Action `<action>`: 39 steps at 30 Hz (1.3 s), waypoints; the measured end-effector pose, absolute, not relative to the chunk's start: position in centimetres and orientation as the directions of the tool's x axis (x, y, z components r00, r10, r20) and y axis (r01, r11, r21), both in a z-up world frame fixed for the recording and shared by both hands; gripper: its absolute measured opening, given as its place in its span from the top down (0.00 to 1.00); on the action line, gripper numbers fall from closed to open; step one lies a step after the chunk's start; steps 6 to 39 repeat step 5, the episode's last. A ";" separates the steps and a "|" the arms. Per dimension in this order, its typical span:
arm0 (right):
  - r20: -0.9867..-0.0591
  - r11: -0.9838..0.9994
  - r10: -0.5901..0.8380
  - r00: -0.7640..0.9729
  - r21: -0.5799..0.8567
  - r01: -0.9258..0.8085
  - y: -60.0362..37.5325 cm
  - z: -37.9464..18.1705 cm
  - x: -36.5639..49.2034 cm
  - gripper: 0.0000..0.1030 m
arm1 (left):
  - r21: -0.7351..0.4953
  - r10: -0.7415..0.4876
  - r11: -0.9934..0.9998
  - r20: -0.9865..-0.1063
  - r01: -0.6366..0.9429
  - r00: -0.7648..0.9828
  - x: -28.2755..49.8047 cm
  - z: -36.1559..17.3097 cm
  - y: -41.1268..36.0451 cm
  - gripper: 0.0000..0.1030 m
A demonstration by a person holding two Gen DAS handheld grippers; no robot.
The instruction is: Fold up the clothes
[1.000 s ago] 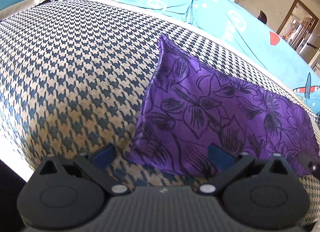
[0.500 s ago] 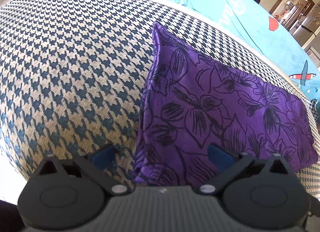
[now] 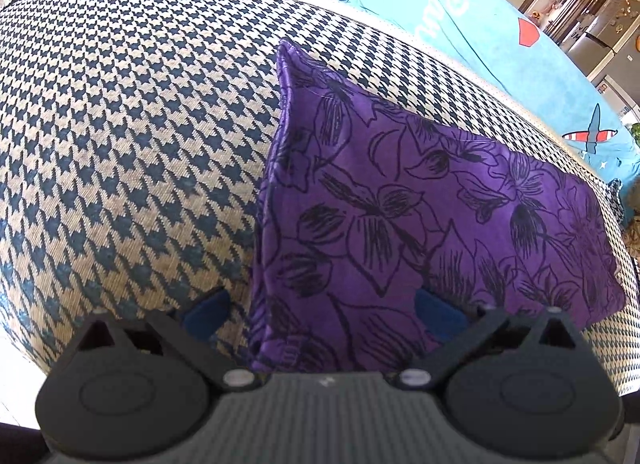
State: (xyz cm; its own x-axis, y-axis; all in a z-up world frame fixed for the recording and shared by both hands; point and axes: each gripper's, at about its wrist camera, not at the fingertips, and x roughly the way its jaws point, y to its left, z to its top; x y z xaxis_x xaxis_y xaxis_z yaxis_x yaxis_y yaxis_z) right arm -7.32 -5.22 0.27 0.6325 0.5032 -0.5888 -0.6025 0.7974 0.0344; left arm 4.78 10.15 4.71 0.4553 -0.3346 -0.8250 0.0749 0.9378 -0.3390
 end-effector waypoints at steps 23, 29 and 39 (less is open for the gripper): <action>-0.585 0.783 0.510 0.630 0.013 -0.622 -4.4 0.1 -7.2 0.55 | -0.325 -0.321 0.943 -0.833 0.071 0.451 5.7 4.3 9.5 0.00; -0.585 0.783 0.510 0.630 0.013 -0.622 -4.4 0.1 -7.2 0.55 | -0.325 -0.321 0.943 -0.833 0.071 0.451 5.7 4.3 9.5 0.00; -0.585 0.783 0.510 0.630 0.013 -0.622 -4.4 0.1 -7.2 0.55 | -0.325 -0.321 0.943 -0.833 0.071 0.451 5.7 4.3 9.5 0.00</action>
